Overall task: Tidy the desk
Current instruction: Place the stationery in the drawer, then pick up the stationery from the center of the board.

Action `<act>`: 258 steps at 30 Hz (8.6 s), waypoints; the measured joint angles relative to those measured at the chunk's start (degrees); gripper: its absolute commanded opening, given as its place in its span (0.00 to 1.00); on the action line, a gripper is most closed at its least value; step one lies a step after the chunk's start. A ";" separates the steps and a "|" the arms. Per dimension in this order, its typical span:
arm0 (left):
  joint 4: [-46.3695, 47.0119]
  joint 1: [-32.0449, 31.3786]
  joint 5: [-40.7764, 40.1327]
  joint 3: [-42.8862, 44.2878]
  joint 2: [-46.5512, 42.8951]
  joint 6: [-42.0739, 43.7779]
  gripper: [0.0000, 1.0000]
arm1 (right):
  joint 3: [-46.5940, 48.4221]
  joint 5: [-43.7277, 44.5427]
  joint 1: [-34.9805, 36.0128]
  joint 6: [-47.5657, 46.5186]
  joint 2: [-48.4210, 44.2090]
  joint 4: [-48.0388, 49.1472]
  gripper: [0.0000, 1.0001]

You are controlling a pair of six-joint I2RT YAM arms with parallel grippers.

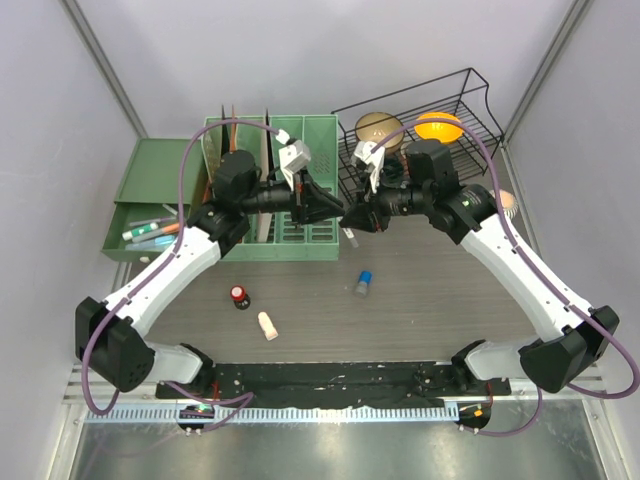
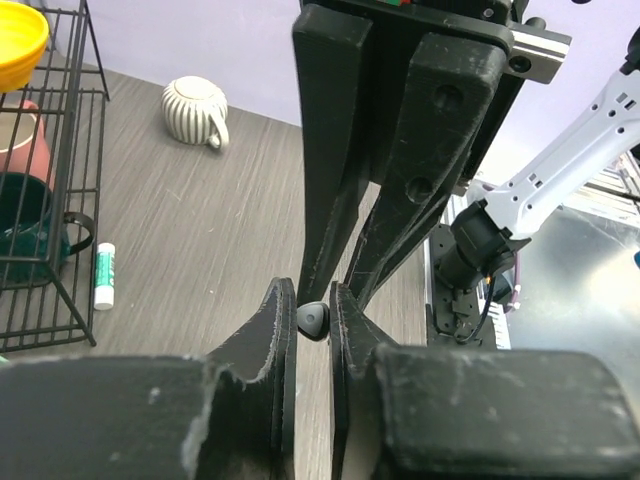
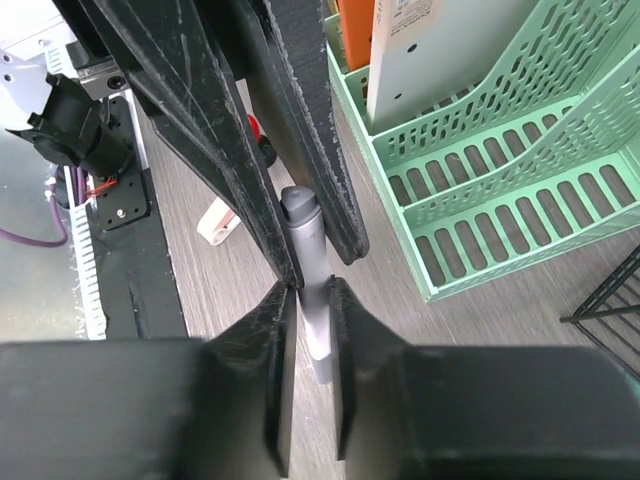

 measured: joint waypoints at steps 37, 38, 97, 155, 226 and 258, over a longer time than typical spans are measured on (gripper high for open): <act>-75.32 31.23 -31.63 37.59 -7.17 62.27 0.00 | -5.16 11.96 0.04 -4.37 -4.52 -2.43 0.80; -75.78 32.83 -33.14 36.24 -6.38 64.74 0.00 | -5.29 11.89 0.04 -4.52 -4.48 -2.40 0.80; -65.29 44.09 -32.02 34.23 3.15 74.49 1.00 | -13.55 28.96 -6.25 -5.49 0.00 -2.01 0.80; -55.21 44.15 -18.10 7.06 -21.97 53.75 1.00 | -31.39 39.10 -15.45 -1.55 25.55 56.63 0.81; -54.29 44.15 -19.15 2.01 -25.68 57.02 1.00 | -28.59 38.32 -15.56 -13.60 16.24 35.56 0.80; -55.98 44.15 -19.06 0.39 -27.65 58.55 1.00 | -5.01 32.09 -22.43 10.34 26.32 -9.49 0.77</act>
